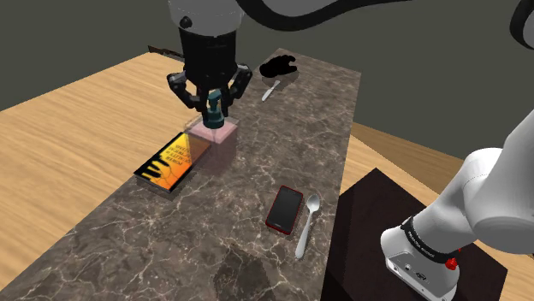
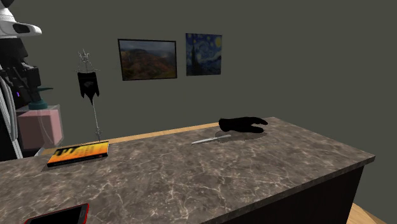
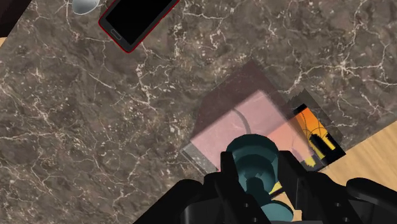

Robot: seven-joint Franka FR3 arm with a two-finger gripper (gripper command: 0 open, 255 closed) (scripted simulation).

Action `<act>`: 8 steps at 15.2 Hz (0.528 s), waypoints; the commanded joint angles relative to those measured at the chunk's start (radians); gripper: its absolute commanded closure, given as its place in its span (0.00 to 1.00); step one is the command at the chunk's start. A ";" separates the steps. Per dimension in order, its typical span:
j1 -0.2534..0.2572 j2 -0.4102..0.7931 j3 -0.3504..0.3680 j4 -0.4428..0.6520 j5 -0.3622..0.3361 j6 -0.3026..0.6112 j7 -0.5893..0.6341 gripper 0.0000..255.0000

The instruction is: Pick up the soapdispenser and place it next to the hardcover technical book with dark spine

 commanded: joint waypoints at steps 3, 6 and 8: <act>-0.002 0.000 -0.001 -0.054 -0.003 0.054 0.010 1.00; -0.004 0.003 -0.003 -0.091 -0.006 0.093 0.017 1.00; -0.004 0.006 -0.004 -0.115 -0.009 0.118 0.022 1.00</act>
